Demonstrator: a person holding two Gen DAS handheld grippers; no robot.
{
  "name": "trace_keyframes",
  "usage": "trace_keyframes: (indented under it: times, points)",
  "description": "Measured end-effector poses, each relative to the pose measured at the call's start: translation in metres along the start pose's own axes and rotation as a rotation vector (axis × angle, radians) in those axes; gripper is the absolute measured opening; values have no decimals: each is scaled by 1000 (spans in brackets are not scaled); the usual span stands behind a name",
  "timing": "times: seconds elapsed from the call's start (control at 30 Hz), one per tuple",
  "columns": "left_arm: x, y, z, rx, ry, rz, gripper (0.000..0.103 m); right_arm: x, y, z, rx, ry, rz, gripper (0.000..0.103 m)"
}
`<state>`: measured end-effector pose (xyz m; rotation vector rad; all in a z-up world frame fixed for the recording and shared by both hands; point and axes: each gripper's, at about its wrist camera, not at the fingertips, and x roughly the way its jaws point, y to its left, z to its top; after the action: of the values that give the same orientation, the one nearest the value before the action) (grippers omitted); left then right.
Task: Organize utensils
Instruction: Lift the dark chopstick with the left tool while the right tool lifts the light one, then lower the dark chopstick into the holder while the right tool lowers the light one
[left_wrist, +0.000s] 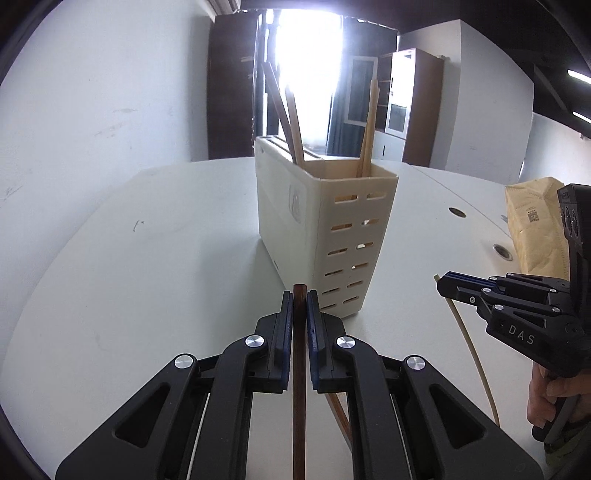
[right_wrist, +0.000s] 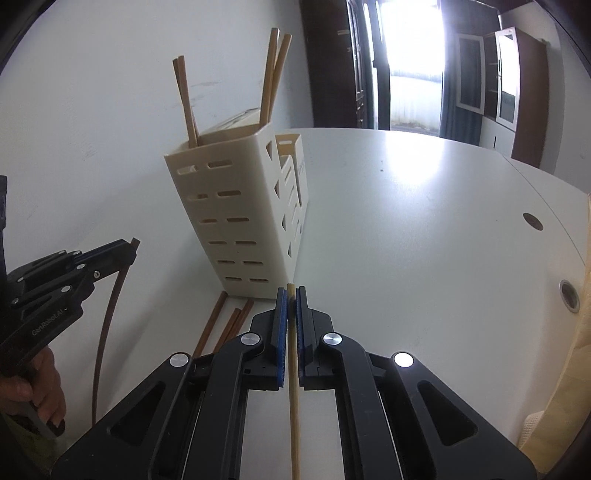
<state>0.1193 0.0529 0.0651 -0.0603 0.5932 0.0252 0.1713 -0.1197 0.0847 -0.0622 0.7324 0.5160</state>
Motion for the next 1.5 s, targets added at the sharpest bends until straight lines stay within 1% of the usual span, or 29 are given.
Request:
trace_keyframes:
  times: [0.1, 0.13, 0.17, 0.27, 0.37, 0.47, 0.63, 0.73, 0.97, 1.2, 1.3, 1.5]
  points:
    - [-15, -3, 5, 1, -37, -7, 7, -8, 4, 1, -10, -20, 9, 5]
    - [-22, -4, 6, -2, -53, -10, 7, -8, -3, 3, -15, -26, 13, 5]
    - [-27, -5, 9, -4, -70, -12, 7, -11, -1, 5, -22, -34, 16, 5]
    - [-43, -3, 13, -16, -114, -19, 7, -22, 0, 10, -26, -72, 19, 5]
    - [-53, -3, 17, -17, -137, -20, 7, -36, 2, 17, -35, -120, 6, 5]
    - [-60, -6, 20, -17, -154, -28, 7, -49, 5, 23, -39, -162, 12, 5]
    - [-85, -1, 32, -10, -211, -31, 7, -68, 10, 35, -47, -220, 18, 5]
    - [-94, -4, 39, -2, -239, -27, 7, -79, 12, 45, -63, -254, 12, 5]
    - [-105, -15, 59, 32, -288, -31, 7, -99, 14, 67, -82, -323, 13, 5]
    - [-123, -18, 86, 28, -368, -53, 7, -111, 12, 84, -80, -398, 29, 5]
    - [-130, -14, 94, 7, -406, -68, 7, -111, 11, 86, -96, -413, 23, 5]
    - [-122, -18, 104, 16, -430, -87, 7, -104, 12, 89, -122, -434, 33, 5]
